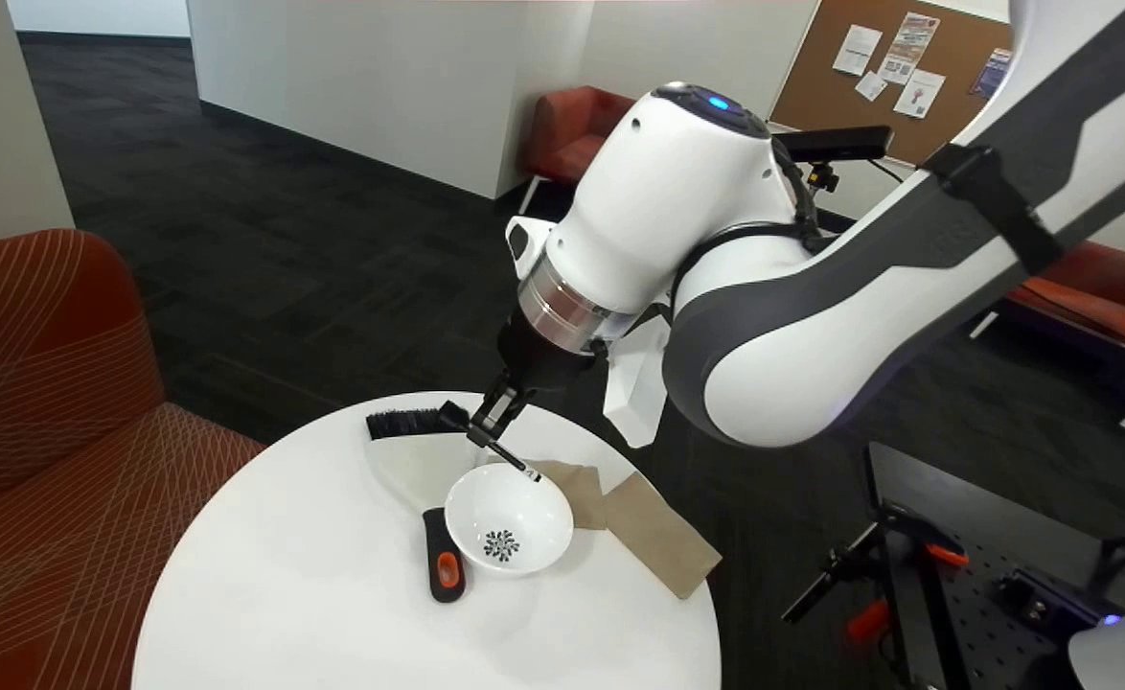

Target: Pick up the marker and put it on the bowl

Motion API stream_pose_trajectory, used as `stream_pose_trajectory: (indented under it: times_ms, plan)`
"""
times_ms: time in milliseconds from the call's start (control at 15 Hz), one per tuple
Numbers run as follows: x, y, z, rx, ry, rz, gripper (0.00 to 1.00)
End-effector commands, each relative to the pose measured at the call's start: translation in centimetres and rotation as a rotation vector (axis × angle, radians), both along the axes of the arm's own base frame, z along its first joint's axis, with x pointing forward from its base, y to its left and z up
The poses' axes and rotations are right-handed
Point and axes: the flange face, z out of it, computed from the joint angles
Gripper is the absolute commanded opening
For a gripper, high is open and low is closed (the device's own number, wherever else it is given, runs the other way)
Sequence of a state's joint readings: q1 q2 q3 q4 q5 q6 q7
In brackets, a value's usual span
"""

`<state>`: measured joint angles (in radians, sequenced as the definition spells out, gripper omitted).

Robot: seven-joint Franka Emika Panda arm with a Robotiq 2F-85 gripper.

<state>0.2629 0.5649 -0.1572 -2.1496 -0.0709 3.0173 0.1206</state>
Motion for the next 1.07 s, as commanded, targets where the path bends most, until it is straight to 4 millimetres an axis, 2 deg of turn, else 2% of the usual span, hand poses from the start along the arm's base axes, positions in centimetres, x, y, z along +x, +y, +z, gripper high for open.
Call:
stream_pose_trajectory:
  times_ms: [0, 667, 1000]
  plan:
    - [-0.5, -1.2, -0.8, -0.008, -0.028, -0.035, 0.03]
    - [-2.1, -1.8, -6.1, -0.01, 0.004, -0.025, 0.03]
    - [-2.5, -1.7, -7.9, -0.001, 0.019, -0.024, 0.03]
